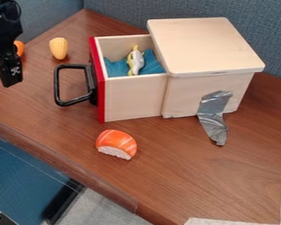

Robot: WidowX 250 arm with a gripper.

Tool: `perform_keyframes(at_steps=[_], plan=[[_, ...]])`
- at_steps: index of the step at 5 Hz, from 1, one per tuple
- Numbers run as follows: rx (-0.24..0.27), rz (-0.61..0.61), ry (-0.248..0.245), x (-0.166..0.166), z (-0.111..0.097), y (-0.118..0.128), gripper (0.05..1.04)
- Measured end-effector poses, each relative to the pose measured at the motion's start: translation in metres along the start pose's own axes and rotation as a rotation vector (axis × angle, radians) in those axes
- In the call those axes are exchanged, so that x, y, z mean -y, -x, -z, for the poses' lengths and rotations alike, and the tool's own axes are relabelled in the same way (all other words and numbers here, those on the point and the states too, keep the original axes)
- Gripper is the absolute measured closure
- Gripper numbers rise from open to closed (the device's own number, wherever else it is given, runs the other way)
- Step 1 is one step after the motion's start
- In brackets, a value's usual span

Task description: Close the drawer

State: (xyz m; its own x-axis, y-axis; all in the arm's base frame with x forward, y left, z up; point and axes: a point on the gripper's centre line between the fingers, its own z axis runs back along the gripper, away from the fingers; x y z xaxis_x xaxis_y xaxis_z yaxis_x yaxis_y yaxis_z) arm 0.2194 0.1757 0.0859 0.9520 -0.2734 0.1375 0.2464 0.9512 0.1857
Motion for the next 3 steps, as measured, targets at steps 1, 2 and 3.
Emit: perform_keyframes(at_steps=[1, 2, 3], plan=[[-0.017, 0.003, 0.024, 0.003, 0.007, 0.002, 0.083], [-0.049, 0.087, 0.058, 0.009, 0.019, 0.001, 0.083], [-0.055, 0.185, 0.074, 0.013, 0.028, -0.003, 0.083]])
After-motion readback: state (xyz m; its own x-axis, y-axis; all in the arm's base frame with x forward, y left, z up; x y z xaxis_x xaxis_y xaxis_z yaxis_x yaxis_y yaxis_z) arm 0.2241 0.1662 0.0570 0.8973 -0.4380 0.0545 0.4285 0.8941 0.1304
